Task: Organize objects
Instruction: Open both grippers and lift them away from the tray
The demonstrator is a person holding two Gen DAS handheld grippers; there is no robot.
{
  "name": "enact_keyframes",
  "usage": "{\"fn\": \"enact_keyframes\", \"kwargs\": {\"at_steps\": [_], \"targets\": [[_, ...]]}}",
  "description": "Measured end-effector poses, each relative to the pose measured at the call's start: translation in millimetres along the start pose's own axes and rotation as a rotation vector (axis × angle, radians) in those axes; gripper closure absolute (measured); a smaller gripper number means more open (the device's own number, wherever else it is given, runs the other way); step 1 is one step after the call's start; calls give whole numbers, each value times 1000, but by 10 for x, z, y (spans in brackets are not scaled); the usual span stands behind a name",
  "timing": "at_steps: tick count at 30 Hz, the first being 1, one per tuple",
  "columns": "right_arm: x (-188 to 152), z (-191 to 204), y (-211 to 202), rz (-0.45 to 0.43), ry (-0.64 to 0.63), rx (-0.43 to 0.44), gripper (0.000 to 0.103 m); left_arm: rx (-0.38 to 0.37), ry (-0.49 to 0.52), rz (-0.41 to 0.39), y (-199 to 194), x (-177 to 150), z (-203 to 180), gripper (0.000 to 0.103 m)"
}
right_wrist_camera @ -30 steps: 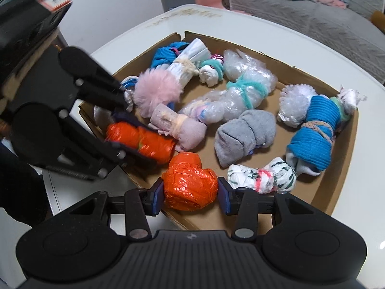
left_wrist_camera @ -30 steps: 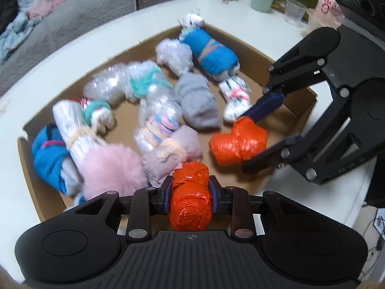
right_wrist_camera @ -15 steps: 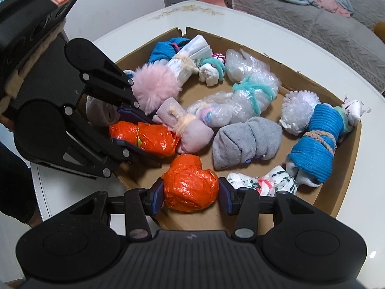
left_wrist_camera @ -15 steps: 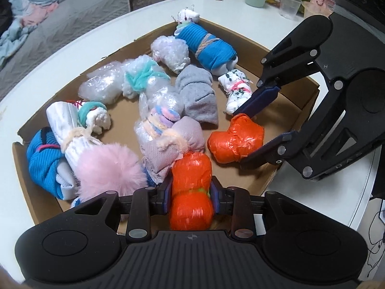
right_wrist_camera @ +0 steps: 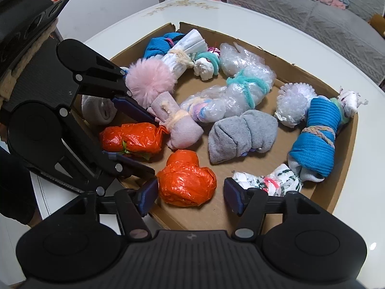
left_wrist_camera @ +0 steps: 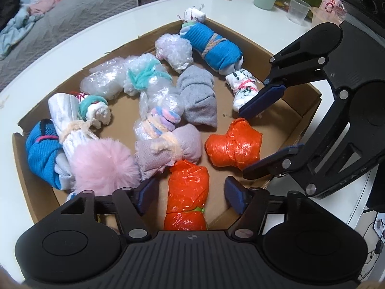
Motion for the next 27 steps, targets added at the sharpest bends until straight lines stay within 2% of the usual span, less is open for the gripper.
{"fn": "enact_keyframes", "kwargs": {"at_steps": [3,6,8,10,11,13,15,18,23,27], "targets": [[1,4,-48,0,-1,3,44,17,-1,-7,-31,42,16,19],[10,-3,-148,-3,-3,0,42,21,-1,-13,-73,97,2,16],[9,-5,-233,-16,-3,0,30,30,-6,-12,-116,132,-9,16],[-2,-20,-310,-29,1,-8,24,37,-23,-6,-171,151,-11,15],[-10,-36,-346,-35,6,-18,24,37,-39,-1,-186,164,-2,15],[-12,-82,-398,-45,26,-32,24,32,-79,10,-245,169,17,5],[-8,-129,-446,-54,49,-49,23,42,-104,14,-316,179,18,4],[21,-174,-520,-79,66,-76,17,93,-124,13,-440,201,-8,1],[52,-207,-658,-133,131,-98,10,173,-220,6,-666,214,-32,1],[48,-175,-719,-155,137,-146,7,247,-270,-53,-829,265,8,1]]}}
Point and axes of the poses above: each gripper's, at about its wrist camera, not at the fingertips, and y roughly the way its jaws point, z to its left, x to its top, the point moved 6 cm from there along y, roughly the way its jaws point, and after that the axes turned 9 degrees about -z, right-handed, at the moved point
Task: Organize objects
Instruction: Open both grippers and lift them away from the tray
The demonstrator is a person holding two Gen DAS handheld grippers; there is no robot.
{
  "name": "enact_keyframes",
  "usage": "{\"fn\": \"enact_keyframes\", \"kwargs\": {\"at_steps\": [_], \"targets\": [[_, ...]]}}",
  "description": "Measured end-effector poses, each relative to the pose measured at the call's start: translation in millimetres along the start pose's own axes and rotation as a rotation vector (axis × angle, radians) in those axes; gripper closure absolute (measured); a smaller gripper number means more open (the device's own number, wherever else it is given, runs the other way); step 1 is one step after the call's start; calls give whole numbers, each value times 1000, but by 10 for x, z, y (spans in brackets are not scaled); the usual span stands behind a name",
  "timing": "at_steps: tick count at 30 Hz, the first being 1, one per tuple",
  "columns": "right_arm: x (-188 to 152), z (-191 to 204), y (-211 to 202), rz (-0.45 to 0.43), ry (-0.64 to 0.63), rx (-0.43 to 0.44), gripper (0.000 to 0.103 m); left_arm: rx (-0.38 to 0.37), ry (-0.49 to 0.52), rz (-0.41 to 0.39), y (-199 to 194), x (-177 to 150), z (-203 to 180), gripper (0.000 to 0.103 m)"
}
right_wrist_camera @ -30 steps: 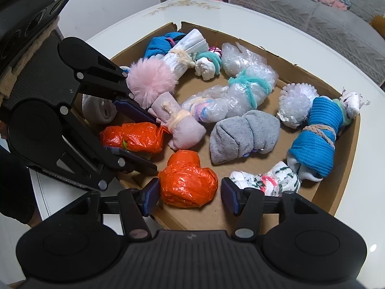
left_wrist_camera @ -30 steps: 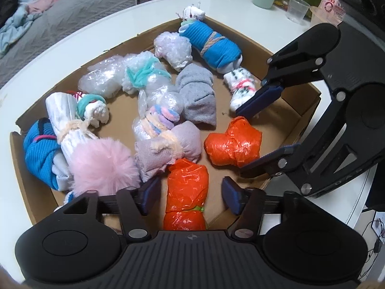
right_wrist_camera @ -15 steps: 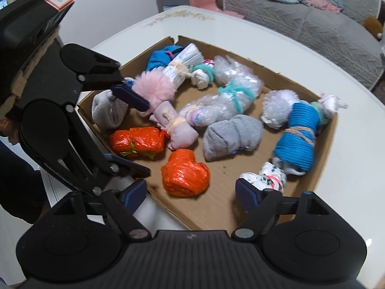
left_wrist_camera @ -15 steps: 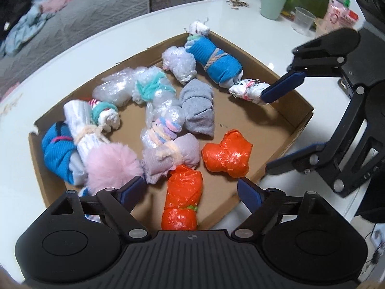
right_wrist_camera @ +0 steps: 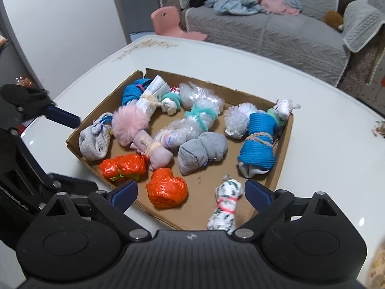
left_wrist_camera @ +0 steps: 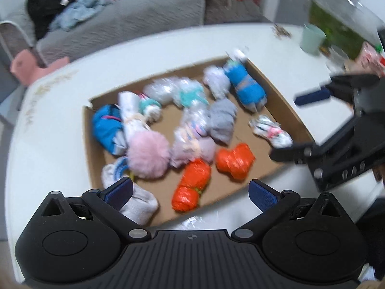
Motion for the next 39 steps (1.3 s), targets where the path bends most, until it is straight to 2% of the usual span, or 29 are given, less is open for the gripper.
{"fn": "enact_keyframes", "kwargs": {"at_steps": [3,8,11,14,30,39], "targets": [[14,-10,10,-6,11,-19,7,4,-49,-13,-1,23,89,1],[50,-59,18,-22,42,-29,7,134,-50,-15,109,21,254,1],[40,-60,68,-9,37,-37,7,106,-103,4,187,-17,320,1],[34,-20,115,3,23,-29,7,134,-85,3,228,-34,320,1],[56,68,184,16,-7,-15,7,99,-128,-12,283,-28,316,1],[74,54,199,11,-7,-19,7,160,-121,-23,298,-23,361,0]]}}
Point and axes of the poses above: each gripper's, at about its wrist camera, not at the fingertips, and y roughly the way its jaws point, z to its left, x to its top, the point moved 6 cm from there along y, roughly the way its jaws point, and after that the axes turned 9 degrees about -z, right-handed, at the moved point
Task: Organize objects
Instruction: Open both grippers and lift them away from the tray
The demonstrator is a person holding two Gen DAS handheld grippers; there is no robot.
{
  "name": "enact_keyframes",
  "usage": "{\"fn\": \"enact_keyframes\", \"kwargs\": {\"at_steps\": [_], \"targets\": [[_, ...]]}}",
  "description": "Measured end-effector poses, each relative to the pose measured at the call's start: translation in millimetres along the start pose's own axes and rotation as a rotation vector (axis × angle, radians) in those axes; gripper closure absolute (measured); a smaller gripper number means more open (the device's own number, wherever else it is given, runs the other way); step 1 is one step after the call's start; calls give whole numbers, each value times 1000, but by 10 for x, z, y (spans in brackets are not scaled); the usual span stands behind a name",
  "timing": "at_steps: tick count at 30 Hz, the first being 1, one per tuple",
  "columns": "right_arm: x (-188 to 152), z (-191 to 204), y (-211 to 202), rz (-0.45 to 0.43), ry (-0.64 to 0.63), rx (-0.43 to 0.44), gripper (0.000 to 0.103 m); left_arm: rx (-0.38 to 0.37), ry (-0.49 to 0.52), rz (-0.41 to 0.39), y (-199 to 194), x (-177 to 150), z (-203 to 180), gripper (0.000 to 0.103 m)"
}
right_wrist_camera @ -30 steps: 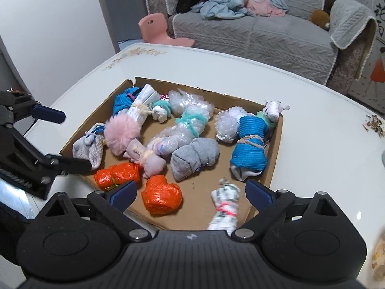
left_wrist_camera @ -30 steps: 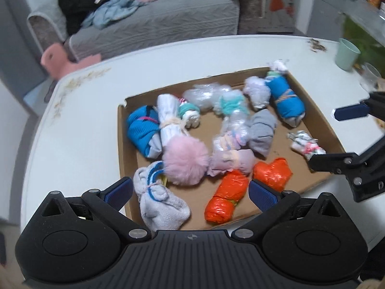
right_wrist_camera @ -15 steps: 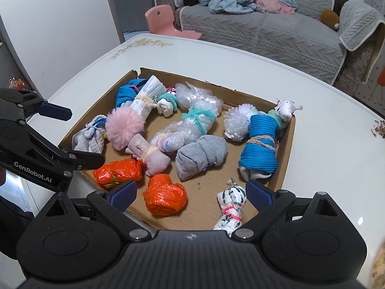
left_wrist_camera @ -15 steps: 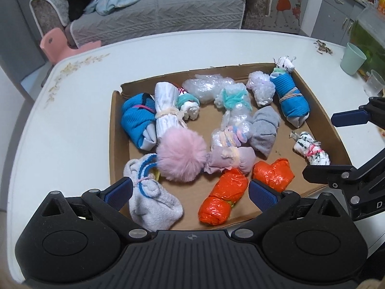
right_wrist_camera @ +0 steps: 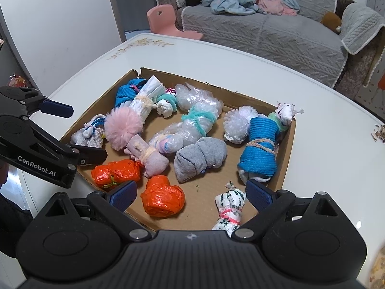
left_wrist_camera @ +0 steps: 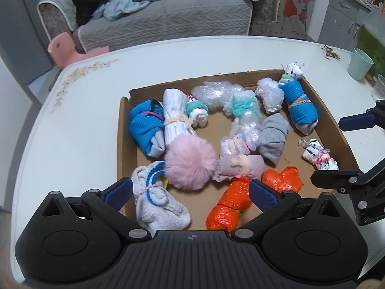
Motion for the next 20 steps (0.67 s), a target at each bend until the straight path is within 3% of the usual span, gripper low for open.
{"fn": "enact_keyframes", "kwargs": {"at_steps": [10,20], "targets": [[8,-12,23,2,-8,6,7,1,-20,13,18,15,27,0],[-13,7,43,13,-22,8,7,-2,-29,-22,-16,97,89,1]]}}
Point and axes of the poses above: each gripper's, at about its wrist camera, not at the fingertips, and y roughly the way its jaws point, z to its left, x to its top, the point moved 6 cm from there along y, roughly the way its jaws point, and after that the axes turned 9 degrees about -z, right-handed, at the moved point
